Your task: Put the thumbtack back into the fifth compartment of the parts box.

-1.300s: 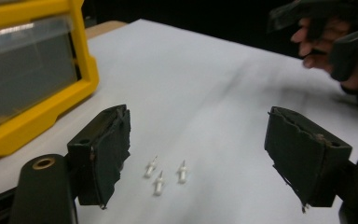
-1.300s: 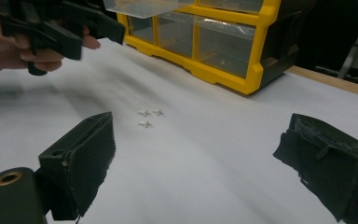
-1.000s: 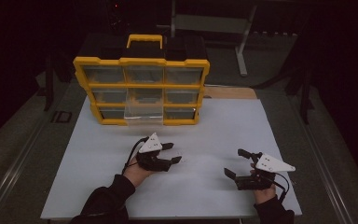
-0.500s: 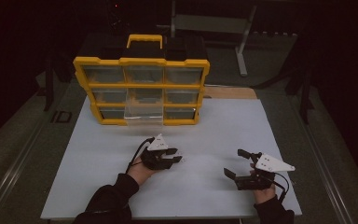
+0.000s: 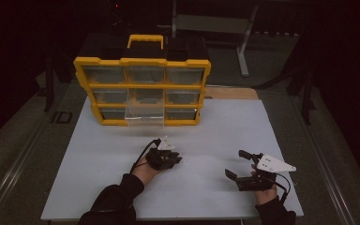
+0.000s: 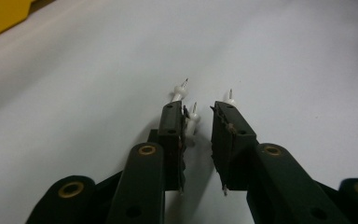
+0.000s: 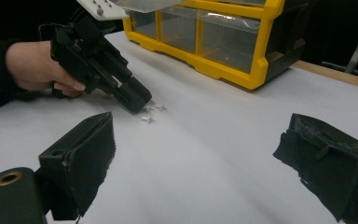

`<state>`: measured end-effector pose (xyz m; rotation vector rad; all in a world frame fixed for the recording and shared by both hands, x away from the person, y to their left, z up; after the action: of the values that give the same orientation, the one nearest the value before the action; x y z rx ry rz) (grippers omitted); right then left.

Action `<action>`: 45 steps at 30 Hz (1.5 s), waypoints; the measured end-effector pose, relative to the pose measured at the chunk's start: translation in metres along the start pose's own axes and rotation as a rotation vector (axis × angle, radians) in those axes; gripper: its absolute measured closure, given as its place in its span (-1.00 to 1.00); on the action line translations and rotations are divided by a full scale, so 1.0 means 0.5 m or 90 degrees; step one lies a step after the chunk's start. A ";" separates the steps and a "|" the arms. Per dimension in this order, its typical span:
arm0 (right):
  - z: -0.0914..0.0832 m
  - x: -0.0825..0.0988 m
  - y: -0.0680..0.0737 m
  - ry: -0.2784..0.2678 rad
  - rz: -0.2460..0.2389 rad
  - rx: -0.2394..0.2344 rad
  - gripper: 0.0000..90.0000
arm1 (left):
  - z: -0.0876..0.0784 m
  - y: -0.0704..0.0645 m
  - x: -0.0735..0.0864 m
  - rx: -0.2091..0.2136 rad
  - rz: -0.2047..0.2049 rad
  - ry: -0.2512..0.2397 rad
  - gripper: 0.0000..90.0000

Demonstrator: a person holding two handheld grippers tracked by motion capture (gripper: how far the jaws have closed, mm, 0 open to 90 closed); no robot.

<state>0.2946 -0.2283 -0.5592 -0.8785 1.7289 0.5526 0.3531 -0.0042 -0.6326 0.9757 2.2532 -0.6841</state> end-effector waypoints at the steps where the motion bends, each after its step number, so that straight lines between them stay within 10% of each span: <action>1: 0.000 0.000 0.000 0.000 0.000 0.000 -0.80 | 0.001 0.000 0.000 0.000 0.000 0.000 0.61; 27: 0.000 0.002 -0.001 0.003 0.001 0.000 -0.80 | -0.005 0.000 -0.003 -0.014 0.001 0.018 0.88; 45: 0.000 0.000 -0.001 0.000 0.003 0.000 -0.80 | -0.093 -0.016 -0.034 -0.017 0.010 -0.028 0.88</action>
<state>0.2948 -0.2286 -0.5591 -0.8735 1.7314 0.5555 0.3424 0.0132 -0.5866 0.9545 2.2092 -0.6607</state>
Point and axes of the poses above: each handheld gripper's, and its own axes: z roughly forward along the jaws, x roughly out of its underside, y roughly to its left, the point moved 9 cm from there along z, roughly forward along the jaws, and after that the axes turned 8 degrees about -z, right-handed, at the moved point
